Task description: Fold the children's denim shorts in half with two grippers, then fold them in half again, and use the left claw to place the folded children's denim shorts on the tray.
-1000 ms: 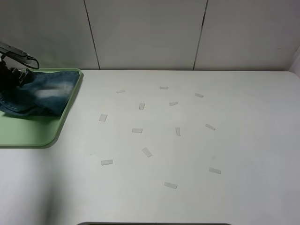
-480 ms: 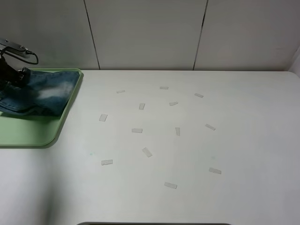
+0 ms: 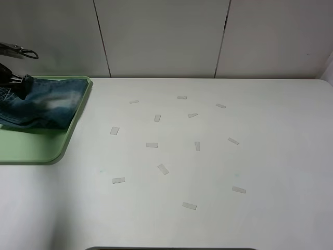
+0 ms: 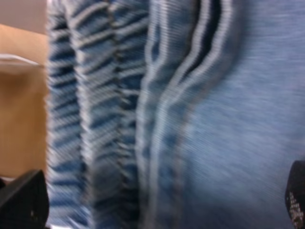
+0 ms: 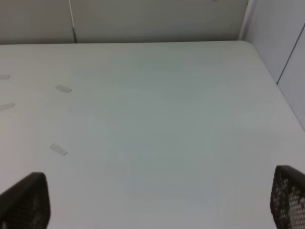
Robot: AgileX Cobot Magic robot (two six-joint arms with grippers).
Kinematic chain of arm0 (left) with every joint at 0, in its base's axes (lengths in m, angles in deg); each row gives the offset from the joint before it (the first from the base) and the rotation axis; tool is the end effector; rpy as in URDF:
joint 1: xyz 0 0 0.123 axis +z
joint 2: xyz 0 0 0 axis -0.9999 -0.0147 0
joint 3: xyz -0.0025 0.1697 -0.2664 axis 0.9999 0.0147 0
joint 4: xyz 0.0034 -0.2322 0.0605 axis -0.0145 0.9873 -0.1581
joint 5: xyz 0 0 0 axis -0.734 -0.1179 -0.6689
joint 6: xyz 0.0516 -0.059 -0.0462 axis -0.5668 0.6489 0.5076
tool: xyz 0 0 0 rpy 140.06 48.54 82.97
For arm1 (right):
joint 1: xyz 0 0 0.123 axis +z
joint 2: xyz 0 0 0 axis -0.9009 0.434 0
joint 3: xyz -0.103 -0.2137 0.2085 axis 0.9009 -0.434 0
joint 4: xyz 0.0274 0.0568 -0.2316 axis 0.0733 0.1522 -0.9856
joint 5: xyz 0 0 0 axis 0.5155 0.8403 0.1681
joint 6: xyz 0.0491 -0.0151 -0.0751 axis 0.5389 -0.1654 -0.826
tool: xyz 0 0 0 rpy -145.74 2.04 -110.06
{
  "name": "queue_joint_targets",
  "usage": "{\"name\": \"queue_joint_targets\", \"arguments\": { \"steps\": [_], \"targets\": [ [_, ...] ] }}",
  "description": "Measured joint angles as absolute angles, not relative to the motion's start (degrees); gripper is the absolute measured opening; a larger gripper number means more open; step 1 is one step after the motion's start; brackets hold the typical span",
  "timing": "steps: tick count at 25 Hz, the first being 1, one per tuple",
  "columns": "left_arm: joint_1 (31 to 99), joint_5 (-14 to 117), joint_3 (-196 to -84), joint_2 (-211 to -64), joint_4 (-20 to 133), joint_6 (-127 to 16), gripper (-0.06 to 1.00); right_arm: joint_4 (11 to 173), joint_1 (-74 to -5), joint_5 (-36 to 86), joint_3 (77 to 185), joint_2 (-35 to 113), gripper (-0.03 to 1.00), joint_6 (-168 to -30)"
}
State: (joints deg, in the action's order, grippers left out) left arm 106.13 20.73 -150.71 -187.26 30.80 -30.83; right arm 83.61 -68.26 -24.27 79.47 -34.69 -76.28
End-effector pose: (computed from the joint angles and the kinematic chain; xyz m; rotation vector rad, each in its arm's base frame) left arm 0.4442 0.1467 0.1967 0.0135 2.6820 0.3609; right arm -0.0454 0.0023 0.2740 0.0696 1.9967 -0.0585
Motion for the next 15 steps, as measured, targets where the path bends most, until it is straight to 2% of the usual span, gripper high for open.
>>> {"name": "queue_joint_targets", "arguments": {
  "steps": [7, 15],
  "targets": [
    [106.13, 11.60, -150.71, -182.68, 44.02, -32.06, 0.99, 83.61, -68.26, -24.27, 79.47, -34.69, 0.70, -76.28],
    [106.12, 3.87, -150.71, -173.64, 50.73, -32.49, 0.99, 83.61, -68.26, -24.27, 79.47, -34.69, 0.70, -76.28]
  ]
}}
